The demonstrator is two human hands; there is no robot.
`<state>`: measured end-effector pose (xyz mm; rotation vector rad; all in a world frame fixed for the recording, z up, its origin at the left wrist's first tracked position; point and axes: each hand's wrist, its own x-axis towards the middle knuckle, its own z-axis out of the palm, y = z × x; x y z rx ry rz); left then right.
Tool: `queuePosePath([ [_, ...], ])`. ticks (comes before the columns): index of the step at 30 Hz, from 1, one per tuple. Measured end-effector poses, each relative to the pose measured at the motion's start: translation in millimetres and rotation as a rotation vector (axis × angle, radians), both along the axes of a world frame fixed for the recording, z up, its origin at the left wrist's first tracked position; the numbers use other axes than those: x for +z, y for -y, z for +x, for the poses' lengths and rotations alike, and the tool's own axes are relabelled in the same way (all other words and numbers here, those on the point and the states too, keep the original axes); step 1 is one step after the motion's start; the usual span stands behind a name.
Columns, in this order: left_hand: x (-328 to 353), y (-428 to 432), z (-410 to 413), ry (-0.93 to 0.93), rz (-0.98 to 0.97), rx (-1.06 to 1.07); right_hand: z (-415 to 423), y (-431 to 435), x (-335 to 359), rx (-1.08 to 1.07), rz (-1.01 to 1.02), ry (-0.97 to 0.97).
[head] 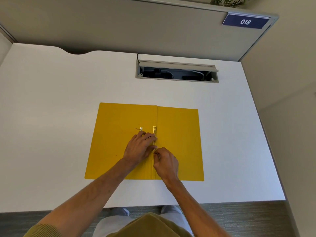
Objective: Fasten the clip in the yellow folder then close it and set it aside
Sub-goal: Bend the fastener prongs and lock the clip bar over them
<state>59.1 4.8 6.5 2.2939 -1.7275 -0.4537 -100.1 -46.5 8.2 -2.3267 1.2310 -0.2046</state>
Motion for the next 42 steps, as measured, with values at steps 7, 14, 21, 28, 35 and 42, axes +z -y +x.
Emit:
queuePosePath([
  [7, 2.5, 3.6, 4.0, 0.012, 0.032, -0.029, 3.6, -12.7, 0.0, 0.013, 0.033, -0.011],
  [14, -1.5, -0.9, -2.3, -0.022, -0.049, 0.031, -8.5, -17.5, -3.3, 0.024, 0.006, -0.019],
  [21, -5.4, -6.8, -7.4, -0.001, -0.089, 0.043, -22.2, -7.3, -3.6, 0.061, -0.012, 0.013],
  [28, -9.4, -2.7, -16.4, 0.033, -0.082, 0.086, -15.7, 31.8, 3.8, -0.121, 0.022, 0.063],
  [35, -19.8, -1.2, -21.8, 0.120, -0.060, 0.095, 44.2, 81.1, 21.1, -0.007, 0.109, 0.149],
  [42, -23.5, -1.1, -19.7, 0.179, -0.054, 0.055, 56.6, 97.3, 6.1, -0.258, 0.330, 0.268],
])
